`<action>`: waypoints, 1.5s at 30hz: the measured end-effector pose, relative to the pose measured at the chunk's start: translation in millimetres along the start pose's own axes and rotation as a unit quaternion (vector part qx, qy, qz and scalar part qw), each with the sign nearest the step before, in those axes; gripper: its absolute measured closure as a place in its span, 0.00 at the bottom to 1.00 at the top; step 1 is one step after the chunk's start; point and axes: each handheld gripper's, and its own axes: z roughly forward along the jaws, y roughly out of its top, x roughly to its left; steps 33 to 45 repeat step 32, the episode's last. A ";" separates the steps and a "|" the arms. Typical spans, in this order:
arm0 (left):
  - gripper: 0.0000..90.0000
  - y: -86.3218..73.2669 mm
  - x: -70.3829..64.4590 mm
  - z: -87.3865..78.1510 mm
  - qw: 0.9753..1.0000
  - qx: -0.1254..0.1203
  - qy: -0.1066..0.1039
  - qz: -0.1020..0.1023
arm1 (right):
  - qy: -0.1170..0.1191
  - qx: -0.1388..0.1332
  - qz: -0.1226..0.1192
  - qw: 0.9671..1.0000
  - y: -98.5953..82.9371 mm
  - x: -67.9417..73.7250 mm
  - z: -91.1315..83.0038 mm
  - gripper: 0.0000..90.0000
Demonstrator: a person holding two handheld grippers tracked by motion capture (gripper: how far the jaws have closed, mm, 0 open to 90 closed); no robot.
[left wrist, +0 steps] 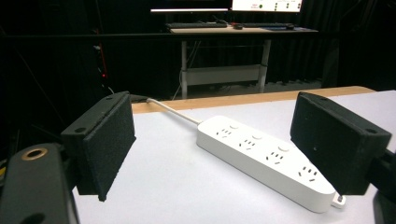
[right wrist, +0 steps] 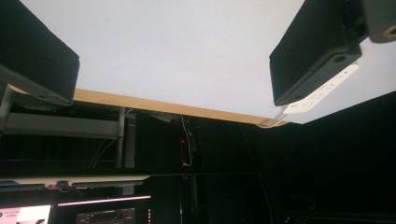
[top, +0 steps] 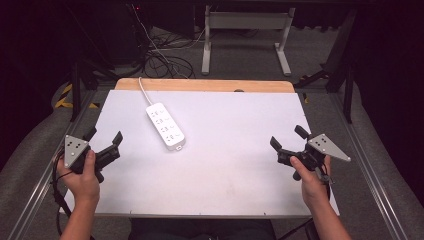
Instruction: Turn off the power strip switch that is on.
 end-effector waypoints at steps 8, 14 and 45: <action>0.16 -0.7 0.0 1.4 1.000 0.001 -0.003 -0.003 | -0.002 0.003 -0.002 1.000 -0.6 -0.7 -0.4 0.02; 0.16 -1.1 -0.6 2.4 1.000 0.003 -0.006 -0.002 | -0.001 0.005 -0.007 1.000 -1.0 0.6 -0.4 0.02; 0.16 -1.6 4.7 7.5 1.000 0.004 -0.005 -0.006 | 0.008 0.012 -0.007 1.000 -4.7 -0.9 5.5 0.02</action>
